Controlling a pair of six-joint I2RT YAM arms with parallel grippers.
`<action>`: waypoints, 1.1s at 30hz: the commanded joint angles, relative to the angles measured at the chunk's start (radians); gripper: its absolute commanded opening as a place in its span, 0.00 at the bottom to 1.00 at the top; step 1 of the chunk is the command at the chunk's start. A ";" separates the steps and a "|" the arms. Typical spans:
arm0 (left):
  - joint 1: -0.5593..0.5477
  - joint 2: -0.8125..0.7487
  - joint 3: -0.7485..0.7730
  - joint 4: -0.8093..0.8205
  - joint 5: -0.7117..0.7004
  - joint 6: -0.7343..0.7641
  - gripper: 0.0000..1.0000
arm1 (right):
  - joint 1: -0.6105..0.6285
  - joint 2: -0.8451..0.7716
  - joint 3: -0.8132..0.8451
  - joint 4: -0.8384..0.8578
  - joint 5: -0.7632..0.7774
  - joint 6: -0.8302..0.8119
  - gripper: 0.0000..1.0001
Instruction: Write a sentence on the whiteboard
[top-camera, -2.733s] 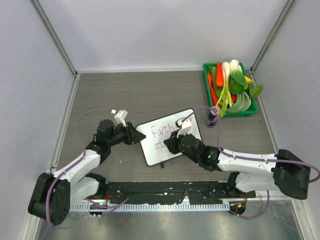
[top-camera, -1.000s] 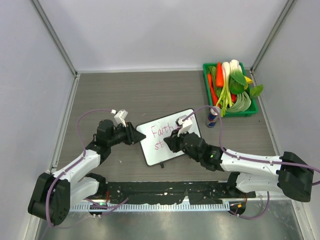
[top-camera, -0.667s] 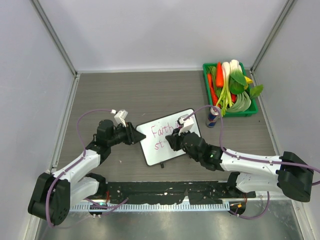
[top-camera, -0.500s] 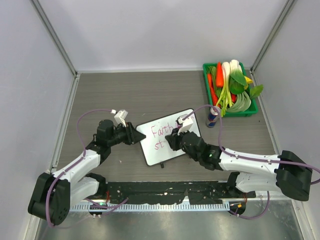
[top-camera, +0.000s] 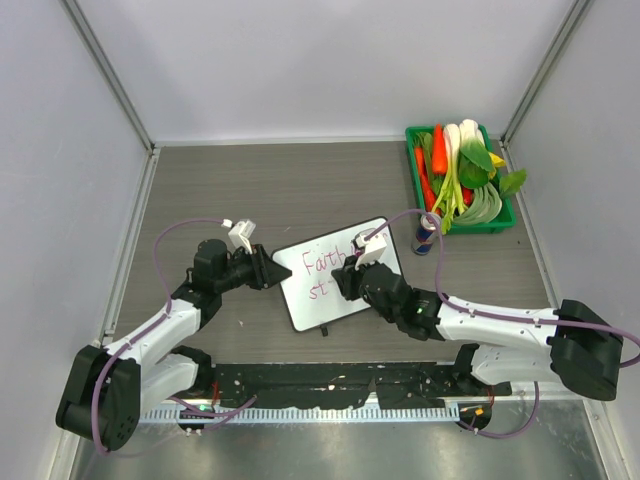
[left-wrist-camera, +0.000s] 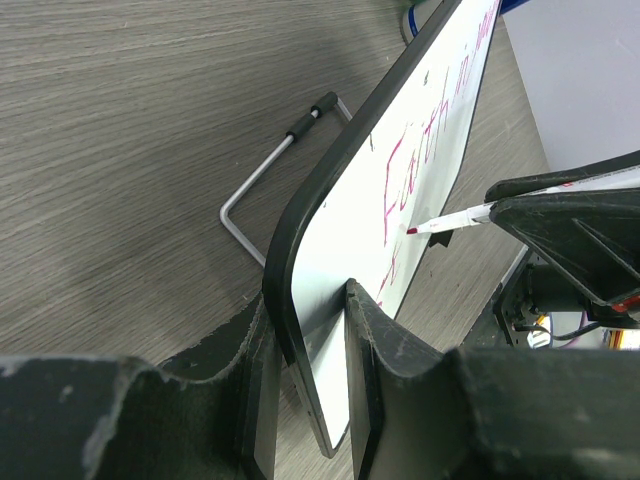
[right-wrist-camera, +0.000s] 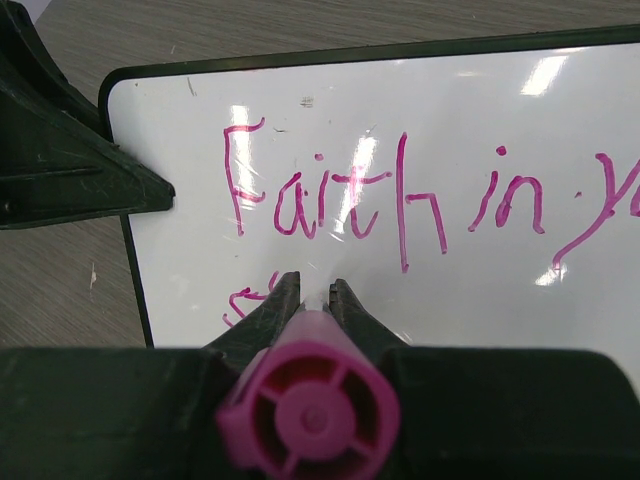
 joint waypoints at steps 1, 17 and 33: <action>0.005 0.008 -0.013 -0.020 -0.058 0.067 0.00 | 0.002 -0.011 0.012 -0.019 0.033 -0.008 0.01; 0.007 0.011 -0.012 -0.018 -0.056 0.070 0.00 | 0.001 -0.048 -0.044 -0.051 -0.013 0.035 0.01; 0.005 0.010 -0.012 -0.020 -0.058 0.069 0.00 | 0.009 -0.022 -0.030 -0.040 -0.007 0.026 0.01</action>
